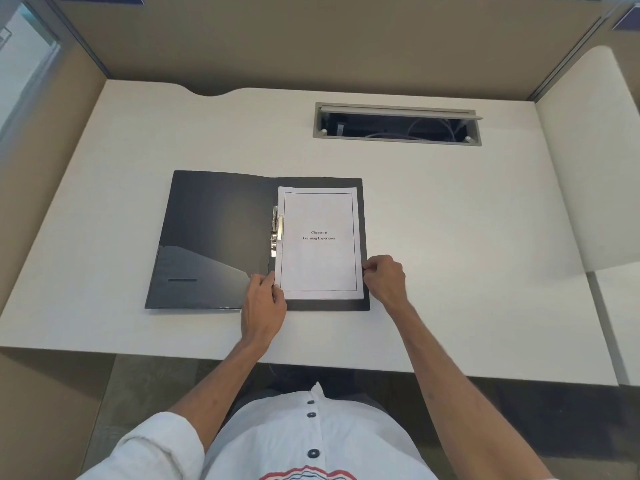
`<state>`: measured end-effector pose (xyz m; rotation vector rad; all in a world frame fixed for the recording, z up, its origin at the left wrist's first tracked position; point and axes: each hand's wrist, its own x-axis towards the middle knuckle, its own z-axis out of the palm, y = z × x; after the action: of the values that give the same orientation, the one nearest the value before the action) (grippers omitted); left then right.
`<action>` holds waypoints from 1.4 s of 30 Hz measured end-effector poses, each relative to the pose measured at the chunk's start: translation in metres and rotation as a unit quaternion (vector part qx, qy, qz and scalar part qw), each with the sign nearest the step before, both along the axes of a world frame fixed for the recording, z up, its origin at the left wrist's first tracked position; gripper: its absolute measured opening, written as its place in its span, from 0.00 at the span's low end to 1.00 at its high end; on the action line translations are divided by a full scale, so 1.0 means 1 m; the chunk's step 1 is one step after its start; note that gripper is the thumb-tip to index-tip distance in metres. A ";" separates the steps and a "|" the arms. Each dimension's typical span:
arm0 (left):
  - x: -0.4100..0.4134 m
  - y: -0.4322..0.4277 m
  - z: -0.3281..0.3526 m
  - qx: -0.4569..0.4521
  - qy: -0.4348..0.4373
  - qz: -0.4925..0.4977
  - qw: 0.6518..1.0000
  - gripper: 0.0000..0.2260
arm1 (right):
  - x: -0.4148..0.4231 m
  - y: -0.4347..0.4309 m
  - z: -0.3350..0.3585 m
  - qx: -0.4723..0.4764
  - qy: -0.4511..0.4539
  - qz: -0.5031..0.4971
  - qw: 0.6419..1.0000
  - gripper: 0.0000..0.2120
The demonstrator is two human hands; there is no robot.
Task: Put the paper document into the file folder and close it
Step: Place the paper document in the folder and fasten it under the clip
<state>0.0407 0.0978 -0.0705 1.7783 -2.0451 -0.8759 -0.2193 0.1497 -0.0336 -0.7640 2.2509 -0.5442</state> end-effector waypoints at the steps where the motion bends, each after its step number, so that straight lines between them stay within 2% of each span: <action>1: 0.000 0.000 0.000 0.001 0.002 0.002 1.000 0.14 | 0.001 -0.001 0.000 -0.002 -0.001 -0.001 1.000 0.17; 16: 0.000 -0.003 0.001 0.009 0.004 0.016 1.000 0.13 | 0.003 -0.012 0.005 0.016 0.017 0.007 1.000 0.16; 19: 0.004 -0.012 0.003 0.000 -0.003 0.031 1.000 0.15 | 0.001 -0.015 0.006 -0.008 0.055 -0.006 0.998 0.14; 22: 0.007 -0.031 0.009 -0.035 -0.030 0.016 0.999 0.13 | 0.005 -0.028 0.009 -0.055 0.089 0.055 0.993 0.13; 26: 0.005 -0.064 0.018 -0.076 -0.089 -0.030 0.993 0.17 | 0.017 -0.054 0.014 -0.040 0.099 0.238 0.965 0.29; 30: 0.002 -0.092 0.025 -0.089 -0.131 -0.096 0.983 0.21 | 0.031 -0.077 0.014 -0.001 0.113 0.340 0.934 0.35; 35: -0.005 -0.119 0.031 -0.087 -0.168 -0.143 0.972 0.23 | 0.040 -0.093 0.010 0.028 0.116 0.374 0.920 0.36; 42: -0.018 -0.145 0.036 -0.078 -0.183 -0.156 0.968 0.24 | 0.047 -0.098 0.003 0.041 0.133 0.380 0.915 0.36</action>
<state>0.0223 -0.0475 -0.0346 1.6562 -2.5993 -0.4636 -0.1722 0.0520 -0.0309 -1.6304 1.9600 0.0370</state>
